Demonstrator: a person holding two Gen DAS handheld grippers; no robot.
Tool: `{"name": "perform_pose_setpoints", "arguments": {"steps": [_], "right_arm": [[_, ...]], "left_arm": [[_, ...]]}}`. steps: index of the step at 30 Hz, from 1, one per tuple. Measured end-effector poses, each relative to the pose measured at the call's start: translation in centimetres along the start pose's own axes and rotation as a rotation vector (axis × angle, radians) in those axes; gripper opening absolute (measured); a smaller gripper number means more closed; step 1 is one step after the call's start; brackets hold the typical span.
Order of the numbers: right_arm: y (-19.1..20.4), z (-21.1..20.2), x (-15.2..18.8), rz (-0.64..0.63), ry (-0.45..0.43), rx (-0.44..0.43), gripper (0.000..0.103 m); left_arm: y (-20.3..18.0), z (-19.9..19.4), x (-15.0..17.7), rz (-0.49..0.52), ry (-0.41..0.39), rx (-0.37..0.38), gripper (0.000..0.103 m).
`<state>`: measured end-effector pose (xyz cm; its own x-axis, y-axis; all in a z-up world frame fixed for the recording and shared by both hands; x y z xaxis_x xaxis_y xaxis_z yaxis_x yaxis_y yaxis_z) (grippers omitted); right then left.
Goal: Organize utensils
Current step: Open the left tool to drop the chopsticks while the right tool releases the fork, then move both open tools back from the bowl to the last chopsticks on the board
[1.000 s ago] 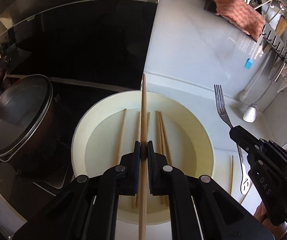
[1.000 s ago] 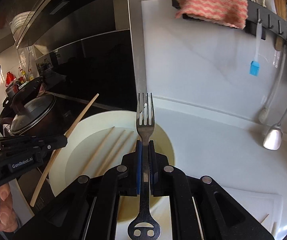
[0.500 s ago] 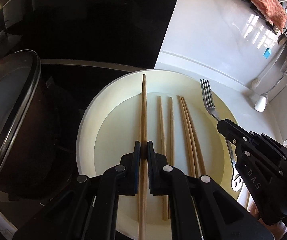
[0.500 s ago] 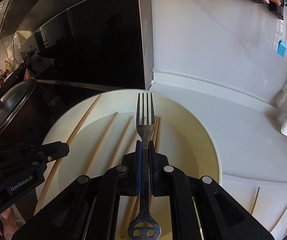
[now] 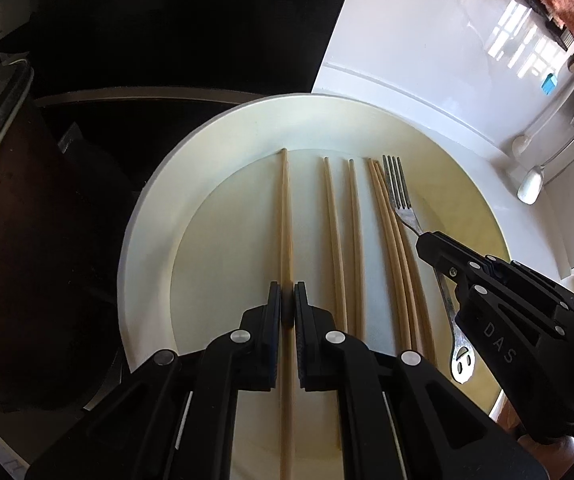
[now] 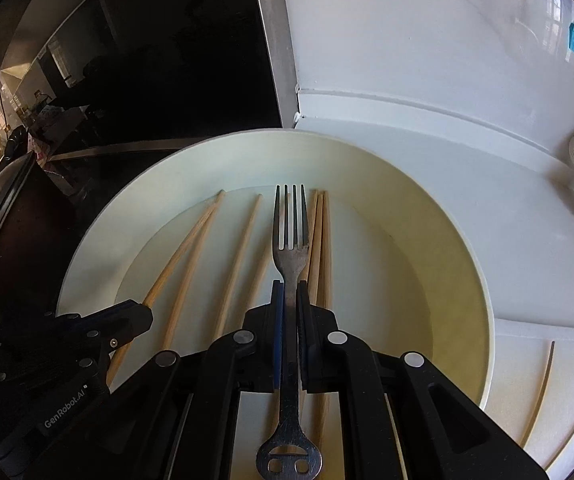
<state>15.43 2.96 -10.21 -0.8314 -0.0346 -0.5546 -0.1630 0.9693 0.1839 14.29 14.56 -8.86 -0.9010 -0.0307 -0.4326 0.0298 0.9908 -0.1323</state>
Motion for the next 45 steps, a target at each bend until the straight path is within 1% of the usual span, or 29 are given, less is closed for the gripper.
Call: {"name": "perform_pose_setpoints", "arguments": {"steps": [5, 8, 13, 15, 17, 19, 21, 22, 23, 24, 26, 27, 28, 32, 33, 35, 36, 38, 42, 45], "right_arm": [[-0.6, 0.9, 0.2, 0.028, 0.04, 0.003, 0.007], [-1.1, 1.3, 0.5, 0.047, 0.064, -0.009, 0.007], [-1.6, 2.0, 0.5, 0.056, 0.098, -0.021, 0.007], [-1.8, 2.1, 0.5, 0.067, 0.109, -0.026, 0.007], [-1.9, 1.8, 0.7, 0.068, 0.103, -0.024, 0.007], [-1.9, 1.2, 0.8, 0.061, 0.089, -0.027, 0.008], [-1.9, 0.7, 0.6, 0.052, 0.07, -0.026, 0.014], [-2.0, 0.5, 0.5, 0.05, 0.061, -0.028, 0.022], [-2.0, 0.2, 0.5, 0.047, 0.052, -0.029, 0.027], [-2.1, -0.2, 0.5, 0.043, 0.043, -0.029, 0.029], [-2.4, -0.9, 0.3, 0.035, 0.027, -0.026, 0.035], [-2.5, -1.2, 0.3, 0.034, 0.018, -0.031, 0.037], [-2.5, -1.6, 0.2, 0.036, 0.008, -0.035, 0.04], [-3.0, -3.3, 0.2, 0.043, -0.035, -0.043, 0.045], [-3.1, -3.9, 0.2, 0.041, -0.045, -0.045, 0.047], [-3.1, -4.8, 0.3, 0.035, -0.061, -0.047, 0.048], [-3.1, -5.3, 0.4, 0.033, -0.069, -0.048, 0.049], [-3.3, -6.3, 0.7, 0.028, -0.089, -0.044, 0.053], [-3.9, -8.2, 1.2, 0.014, -0.116, -0.041, 0.056], [-5.0, -9.8, 2.0, 0.008, -0.119, -0.032, 0.057]], "left_arm": [[-0.3, 0.9, -0.2, 0.008, 0.024, 0.009, 0.008], [-0.6, 1.4, -0.4, 0.009, 0.041, -0.005, 0.008], [-0.5, 2.5, -0.3, -0.008, 0.079, -0.005, 0.008], [-0.5, 2.8, -0.3, -0.011, 0.093, -0.011, 0.011], [-0.4, 2.9, -0.3, -0.015, 0.094, -0.017, 0.02], [-0.2, 2.5, -0.2, -0.017, 0.088, -0.016, 0.022], [-0.3, 2.1, -0.2, -0.012, 0.086, -0.009, 0.027], [-0.4, 2.0, -0.1, -0.006, 0.087, -0.007, 0.032], [-0.6, 1.6, -0.1, 0.002, 0.082, -0.01, 0.037], [-0.9, 1.3, 0.0, 0.011, 0.071, -0.015, 0.041], [-1.2, 0.2, 0.1, 0.021, 0.036, -0.054, 0.073], [-0.9, -0.6, 0.1, 0.019, 0.014, -0.057, 0.075], [-1.0, -1.2, 0.1, 0.019, -0.001, -0.054, 0.075], [-0.6, -3.2, 0.2, 0.003, -0.034, -0.063, 0.077], [-0.4, -3.6, 0.2, -0.002, -0.044, -0.07, 0.078], [-0.1, -4.6, 0.3, -0.018, -0.062, -0.081, 0.085], [0.0, -4.9, 0.4, -0.024, -0.066, -0.084, 0.086], [0.0, -5.5, 0.5, -0.041, -0.073, -0.1, 0.087], [-0.1, -6.7, 1.1, -0.068, -0.092, -0.111, 0.087], [-0.8, -7.9, 1.8, -0.06, -0.115, -0.13, 0.087]]}}
Point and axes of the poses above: each gripper's, at about its wrist camera, not at the fingertips, and z roughly the way its jaws point, y to its left, x to its underside, the point moved 1 cm from there along z, roughly the way its jaws point, and after that the axes turned 4 degrees about -x, right-handed, at the moved point
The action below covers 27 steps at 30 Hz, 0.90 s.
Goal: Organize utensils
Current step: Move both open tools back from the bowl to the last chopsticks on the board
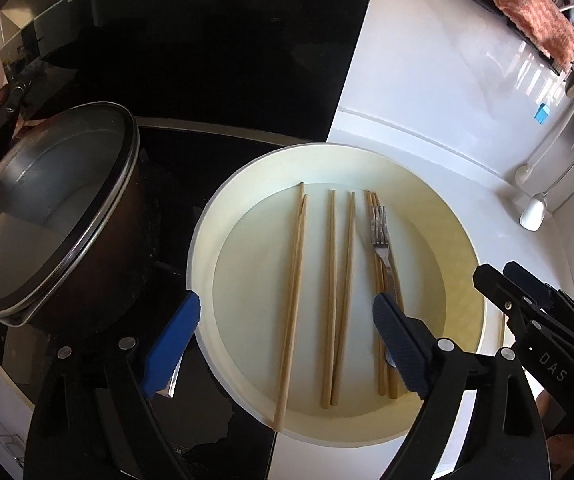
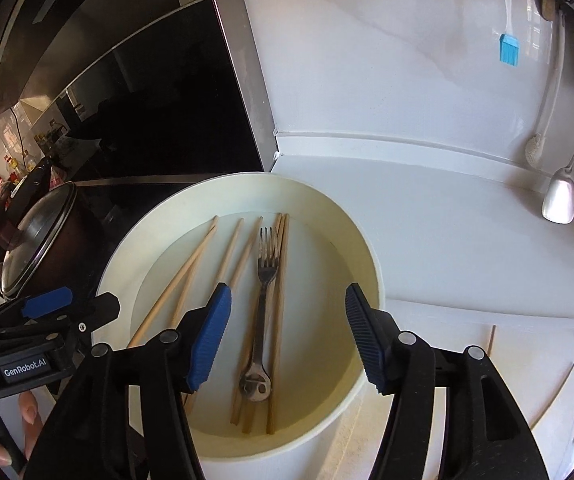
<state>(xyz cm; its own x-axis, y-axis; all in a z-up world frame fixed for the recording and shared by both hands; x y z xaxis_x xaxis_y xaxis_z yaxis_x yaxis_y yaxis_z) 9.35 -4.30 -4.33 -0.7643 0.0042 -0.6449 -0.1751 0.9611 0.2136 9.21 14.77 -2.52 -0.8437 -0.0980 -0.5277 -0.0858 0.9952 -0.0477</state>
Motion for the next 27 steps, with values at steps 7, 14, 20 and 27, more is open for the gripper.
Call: {"name": "perform_pose_setpoints", "arguments": {"steps": [7, 14, 20, 27], "right_arm": [[-4.5, -5.6, 3.7, 0.026, -0.028, 0.015, 0.064], [-12.0, -11.1, 10.0, 0.102, -0.02, 0.088, 0.064], [-18.4, -13.0, 15.2, 0.203, 0.009, 0.115, 0.064], [-21.2, -12.2, 18.3, 0.254, 0.006, 0.147, 0.064]], "left_arm": [[-4.4, -3.0, 2.4, 0.016, -0.031, -0.005, 0.09], [-10.7, -5.9, 6.3, 0.05, -0.059, 0.039, 0.094], [-16.2, -6.7, 10.0, 0.06, -0.066, 0.056, 0.096], [-19.9, -5.2, 12.7, 0.046, -0.033, 0.065, 0.096]]}}
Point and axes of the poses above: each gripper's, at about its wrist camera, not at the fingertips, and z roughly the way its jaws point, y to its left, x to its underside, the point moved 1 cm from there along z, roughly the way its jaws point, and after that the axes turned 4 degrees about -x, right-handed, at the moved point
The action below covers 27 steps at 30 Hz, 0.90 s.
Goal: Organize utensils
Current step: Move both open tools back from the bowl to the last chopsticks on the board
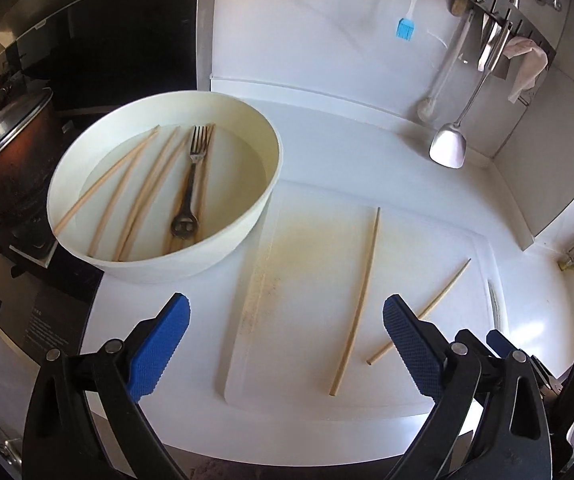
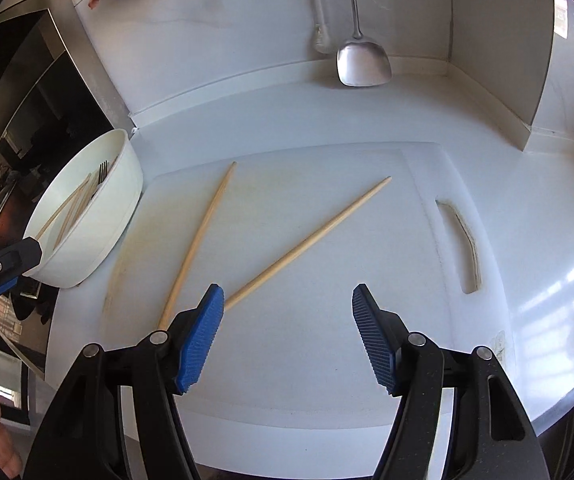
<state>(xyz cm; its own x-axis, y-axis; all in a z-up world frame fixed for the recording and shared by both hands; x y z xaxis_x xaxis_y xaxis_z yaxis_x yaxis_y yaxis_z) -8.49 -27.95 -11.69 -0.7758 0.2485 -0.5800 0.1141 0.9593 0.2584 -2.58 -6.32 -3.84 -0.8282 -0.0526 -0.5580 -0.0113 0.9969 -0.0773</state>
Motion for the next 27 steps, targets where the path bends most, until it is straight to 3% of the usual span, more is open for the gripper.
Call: {"name": "perform_pose_setpoints", "arguments": {"steps": [9, 18, 27], "right_arm": [[-0.4, 2.6, 0.1, 0.071, -0.087, 0.113, 0.064], [0.4, 5.3, 0.1, 0.125, -0.14, 0.21, 0.064], [1.2, 6.8, 0.1, 0.052, -0.167, 0.299, 0.064]], "left_arm": [[-2.3, 3.9, 0.4, 0.055, -0.039, 0.046, 0.096], [-1.9, 6.5, 0.5, 0.058, -0.056, 0.085, 0.096], [-2.4, 8.0, 0.7, 0.055, -0.058, 0.091, 0.096]]}}
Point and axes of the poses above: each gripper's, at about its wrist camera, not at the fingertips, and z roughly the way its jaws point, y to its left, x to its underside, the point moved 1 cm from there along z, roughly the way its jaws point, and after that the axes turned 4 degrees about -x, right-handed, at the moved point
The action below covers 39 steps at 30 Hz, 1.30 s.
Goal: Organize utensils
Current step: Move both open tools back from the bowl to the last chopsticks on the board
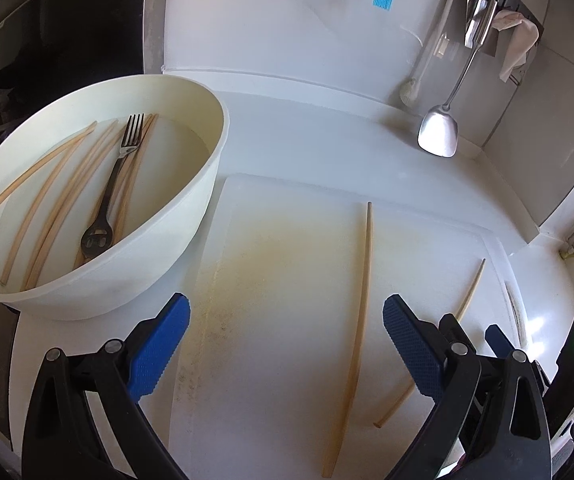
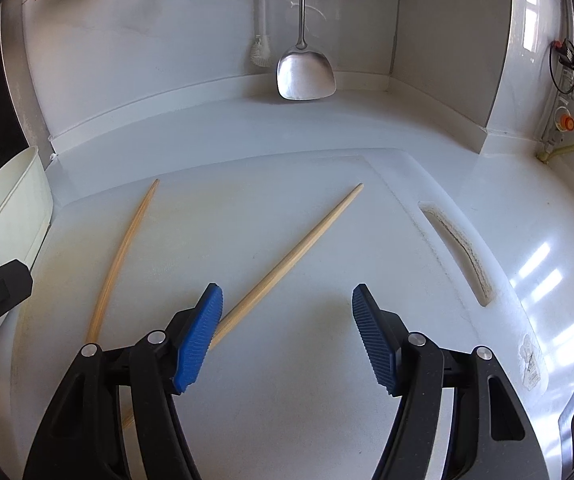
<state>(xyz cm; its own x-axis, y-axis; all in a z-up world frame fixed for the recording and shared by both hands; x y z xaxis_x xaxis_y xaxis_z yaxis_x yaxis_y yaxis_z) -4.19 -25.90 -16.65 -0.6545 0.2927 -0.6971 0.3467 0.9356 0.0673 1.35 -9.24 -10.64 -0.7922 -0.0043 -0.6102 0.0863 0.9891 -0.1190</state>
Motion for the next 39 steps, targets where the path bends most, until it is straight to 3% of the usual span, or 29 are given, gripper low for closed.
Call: {"name": "perform_pose_setpoints", "arguments": {"steps": [6, 9, 13, 18, 19, 20, 23, 31, 39], "right_arm": [[0.2, -0.2, 0.2, -0.089, -0.015, -0.019, 0.061], [0.0, -0.4, 0.3, -0.108, -0.011, -0.037, 0.049], [-0.8, -0.3, 0.0, -0.045, 0.017, -0.055, 0.049], [0.3, 0.1, -0.3, -0.094, 0.006, -0.024, 0.048], [0.5, 0.0, -0.3, -0.115, 0.003, -0.026, 0.042], [0.6, -0.1, -0.2, -0.132, -0.001, -0.032, 0.026], [0.4, -0.3, 0.1, -0.184, -0.009, -0.034, 0.014], [-0.7, -1.0, 0.3, -0.28, -0.033, -0.095, 0.009], [-1.9, -1.1, 0.3, -0.242, -0.023, -0.136, 0.009]], "left_arm": [[-0.8, 1.1, 0.4, 0.024, 0.023, -0.007, 0.096], [-1.2, 1.8, 0.6, 0.039, 0.041, -0.014, 0.096], [-1.6, 2.4, 0.8, 0.045, 0.049, -0.011, 0.096], [-2.0, 2.8, 1.0, 0.053, 0.052, -0.013, 0.096], [-2.0, 2.9, 1.0, 0.057, 0.053, -0.015, 0.096], [-2.1, 3.0, 1.0, 0.061, 0.057, -0.015, 0.096], [-2.4, 3.4, 1.2, 0.074, 0.066, -0.012, 0.096], [-3.3, 4.0, 1.6, 0.116, 0.082, -0.004, 0.093], [-4.7, 4.4, 1.5, 0.188, 0.058, -0.06, 0.076]]}}
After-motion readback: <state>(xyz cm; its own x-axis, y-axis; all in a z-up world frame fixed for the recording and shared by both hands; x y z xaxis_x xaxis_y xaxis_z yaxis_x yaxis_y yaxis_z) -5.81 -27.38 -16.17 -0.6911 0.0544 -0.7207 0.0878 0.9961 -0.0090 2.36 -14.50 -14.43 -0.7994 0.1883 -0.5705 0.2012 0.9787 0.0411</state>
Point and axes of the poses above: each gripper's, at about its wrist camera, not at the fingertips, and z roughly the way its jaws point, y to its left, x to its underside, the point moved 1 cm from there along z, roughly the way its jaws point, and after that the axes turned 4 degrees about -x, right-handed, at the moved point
